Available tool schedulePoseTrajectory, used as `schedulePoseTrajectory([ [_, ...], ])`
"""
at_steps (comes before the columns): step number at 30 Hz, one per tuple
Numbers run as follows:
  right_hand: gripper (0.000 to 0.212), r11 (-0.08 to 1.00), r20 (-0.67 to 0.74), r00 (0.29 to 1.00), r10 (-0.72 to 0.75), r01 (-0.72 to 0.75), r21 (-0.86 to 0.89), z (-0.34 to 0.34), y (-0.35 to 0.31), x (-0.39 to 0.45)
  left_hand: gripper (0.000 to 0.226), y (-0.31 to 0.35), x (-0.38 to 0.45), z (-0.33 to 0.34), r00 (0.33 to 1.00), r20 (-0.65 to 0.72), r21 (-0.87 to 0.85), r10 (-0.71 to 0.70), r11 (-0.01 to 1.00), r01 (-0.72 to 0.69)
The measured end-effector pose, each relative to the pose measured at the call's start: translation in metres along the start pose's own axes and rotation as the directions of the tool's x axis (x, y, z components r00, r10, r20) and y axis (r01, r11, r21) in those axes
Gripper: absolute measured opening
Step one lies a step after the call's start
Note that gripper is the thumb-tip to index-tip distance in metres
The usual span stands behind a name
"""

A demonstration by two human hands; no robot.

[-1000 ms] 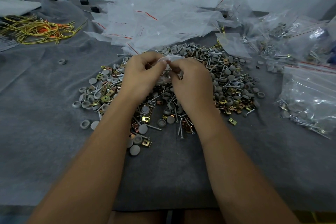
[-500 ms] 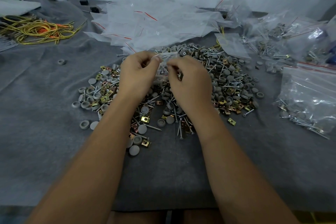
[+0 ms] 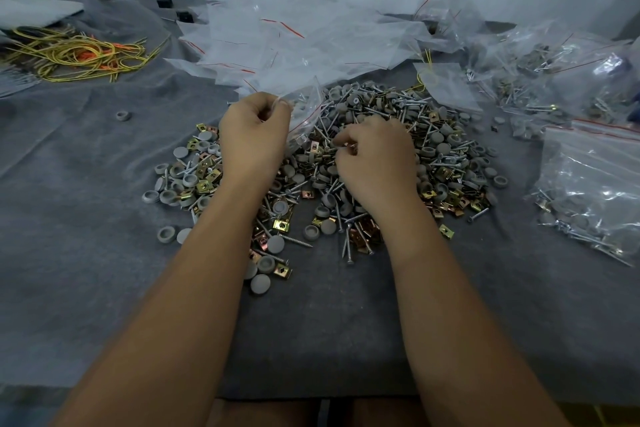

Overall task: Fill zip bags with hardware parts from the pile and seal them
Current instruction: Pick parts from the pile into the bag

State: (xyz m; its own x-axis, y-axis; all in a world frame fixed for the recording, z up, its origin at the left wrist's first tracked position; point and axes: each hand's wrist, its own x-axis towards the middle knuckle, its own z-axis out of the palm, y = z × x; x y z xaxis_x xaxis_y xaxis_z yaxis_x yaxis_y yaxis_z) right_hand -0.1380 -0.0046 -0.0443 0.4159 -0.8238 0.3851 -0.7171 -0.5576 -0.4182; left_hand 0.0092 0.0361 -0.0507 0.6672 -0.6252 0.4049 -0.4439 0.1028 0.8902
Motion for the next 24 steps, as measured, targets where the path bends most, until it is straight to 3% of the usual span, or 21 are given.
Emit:
schedulePoseTrajectory([
  [3,0.03,0.992,0.057,0.998,-0.025,0.032,-0.122,0.0015,-0.0005,-0.0008,0.031,0.0011,0.0003,-0.0005,1.0,0.007,0.007,0.005,1.0,-0.005],
  [20,0.015,0.995,0.033,0.999,-0.01,0.013,-0.101,-0.0004,-0.0019,-0.0005,0.028,0.0037,-0.0028,0.0004,0.998,0.065,0.045,0.0,0.999,-0.003],
  [24,0.011,0.999,-0.031,0.999,-0.019,0.018,-0.039,-0.0012,-0.0026,-0.0004,0.028,0.0039,-0.0025,0.0001,0.998,0.069,0.053,-0.006,0.999,0.003],
])
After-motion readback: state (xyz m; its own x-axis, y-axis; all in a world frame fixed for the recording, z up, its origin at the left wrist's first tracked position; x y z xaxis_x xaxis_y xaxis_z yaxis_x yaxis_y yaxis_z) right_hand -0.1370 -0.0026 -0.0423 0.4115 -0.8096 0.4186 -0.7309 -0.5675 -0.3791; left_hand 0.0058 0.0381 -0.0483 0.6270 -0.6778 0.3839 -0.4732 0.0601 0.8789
